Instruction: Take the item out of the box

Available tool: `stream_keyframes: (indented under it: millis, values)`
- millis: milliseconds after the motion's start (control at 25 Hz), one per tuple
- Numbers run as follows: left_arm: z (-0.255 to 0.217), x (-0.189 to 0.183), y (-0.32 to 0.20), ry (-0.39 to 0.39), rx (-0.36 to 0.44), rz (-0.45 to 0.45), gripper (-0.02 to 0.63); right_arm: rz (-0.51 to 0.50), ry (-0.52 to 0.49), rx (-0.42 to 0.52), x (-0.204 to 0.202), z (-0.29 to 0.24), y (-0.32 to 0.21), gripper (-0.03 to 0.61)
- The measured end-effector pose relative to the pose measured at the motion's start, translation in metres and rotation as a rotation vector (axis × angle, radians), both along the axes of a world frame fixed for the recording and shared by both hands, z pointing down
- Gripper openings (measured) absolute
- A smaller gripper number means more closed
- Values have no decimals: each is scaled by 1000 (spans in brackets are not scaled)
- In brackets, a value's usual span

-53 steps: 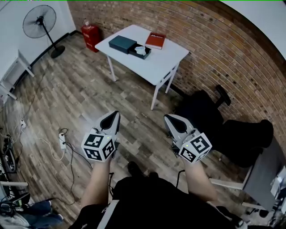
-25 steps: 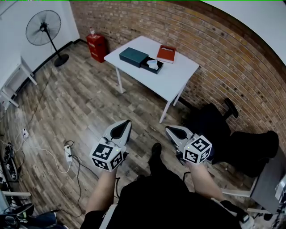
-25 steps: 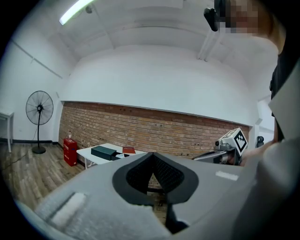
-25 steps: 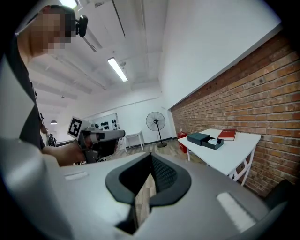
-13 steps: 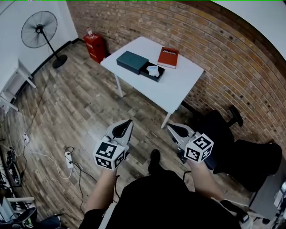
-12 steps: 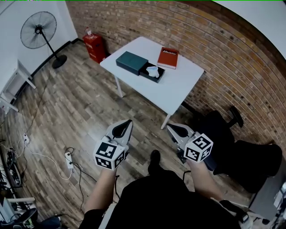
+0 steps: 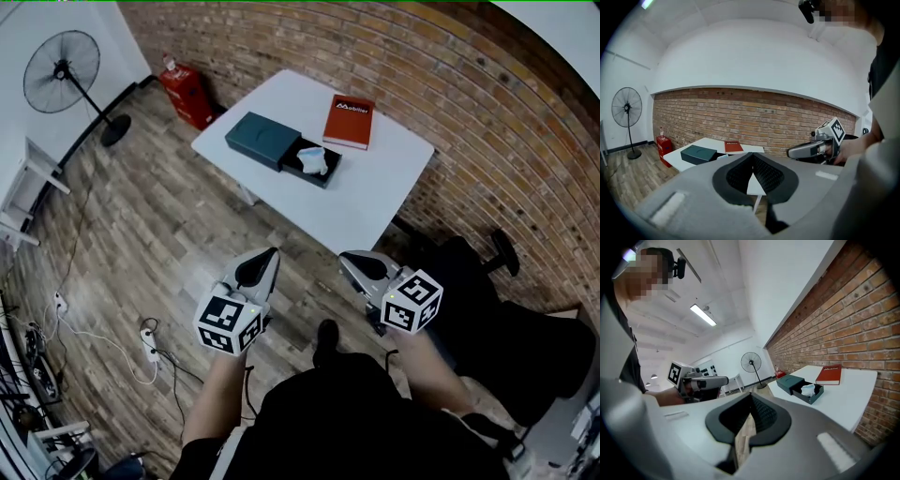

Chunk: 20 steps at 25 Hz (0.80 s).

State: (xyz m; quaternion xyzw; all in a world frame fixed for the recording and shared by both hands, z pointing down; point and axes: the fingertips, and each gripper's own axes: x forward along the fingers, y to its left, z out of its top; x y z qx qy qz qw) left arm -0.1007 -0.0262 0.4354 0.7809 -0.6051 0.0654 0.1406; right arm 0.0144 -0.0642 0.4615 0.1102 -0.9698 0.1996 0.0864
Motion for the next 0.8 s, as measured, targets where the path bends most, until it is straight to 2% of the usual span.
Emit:
stream_keyframes:
  millis: [240, 400, 600, 800]
  values:
    - [9, 7, -59, -9, -19, 24, 7, 31, -5, -21, 15, 3, -62, 0]
    - [10, 8, -88, -25, -18, 35, 6, 27, -22, -2, 21, -2, -87, 0]
    - [17, 9, -105, -56, -62, 78, 8, 81, -44, -26, 36, -1, -97, 0]
    - [26, 2, -132, -60, -71, 114, 8, 140, -18, -74, 43, 18, -106, 0]
